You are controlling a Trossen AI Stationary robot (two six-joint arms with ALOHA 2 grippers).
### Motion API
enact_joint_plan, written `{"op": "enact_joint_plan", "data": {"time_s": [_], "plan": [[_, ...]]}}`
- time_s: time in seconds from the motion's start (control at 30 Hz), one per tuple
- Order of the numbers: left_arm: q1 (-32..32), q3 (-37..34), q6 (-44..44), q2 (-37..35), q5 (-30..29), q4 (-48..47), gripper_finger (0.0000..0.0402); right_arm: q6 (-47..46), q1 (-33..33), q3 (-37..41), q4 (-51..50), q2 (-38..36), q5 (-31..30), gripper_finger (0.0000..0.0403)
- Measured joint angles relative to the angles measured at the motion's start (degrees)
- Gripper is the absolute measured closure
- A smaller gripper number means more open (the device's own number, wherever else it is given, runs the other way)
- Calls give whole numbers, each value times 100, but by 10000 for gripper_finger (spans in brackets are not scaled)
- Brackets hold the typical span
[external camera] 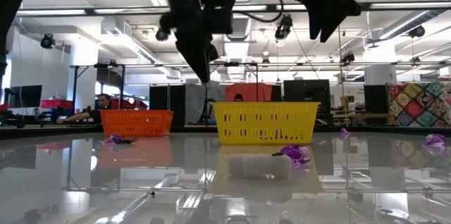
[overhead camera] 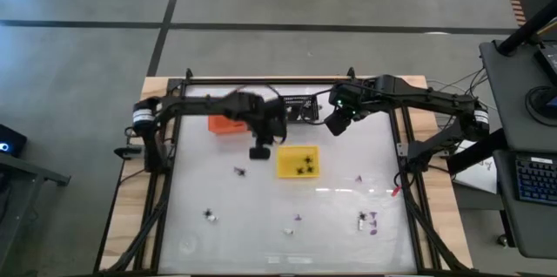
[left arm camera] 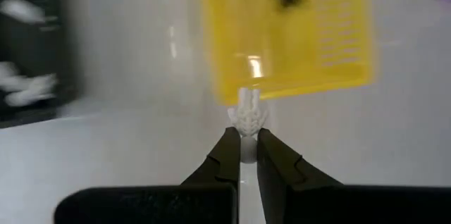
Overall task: Sort Halloween decoration
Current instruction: Put the white skeleton toy into the black bin
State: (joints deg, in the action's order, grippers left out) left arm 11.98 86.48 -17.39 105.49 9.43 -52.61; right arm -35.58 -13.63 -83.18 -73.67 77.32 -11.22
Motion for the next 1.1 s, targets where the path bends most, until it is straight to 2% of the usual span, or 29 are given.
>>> {"op": "enact_joint_plan", "data": {"time_s": [0.2,0.43,0.57,0.8,0.9,1.1], "plan": [[802,0,-614,7,129,375,401,-298,0,0,0,0,13,239],[1522,0,-1270,11,403,1024,401,-1089,0,0,0,0,24,239],[1834,0,-1405,11,857,1549,401,-1563,80,0,-2,0,63,239],[2095,0,-1788,13,961,1765,401,-2120,476,0,-2,-2,111,239],[2093,0,-2075,55,970,1803,401,-2555,755,11,-41,-2,112,239],[2111,0,-2099,392,1012,2117,397,-3468,1378,35,-164,23,10,239]]}}
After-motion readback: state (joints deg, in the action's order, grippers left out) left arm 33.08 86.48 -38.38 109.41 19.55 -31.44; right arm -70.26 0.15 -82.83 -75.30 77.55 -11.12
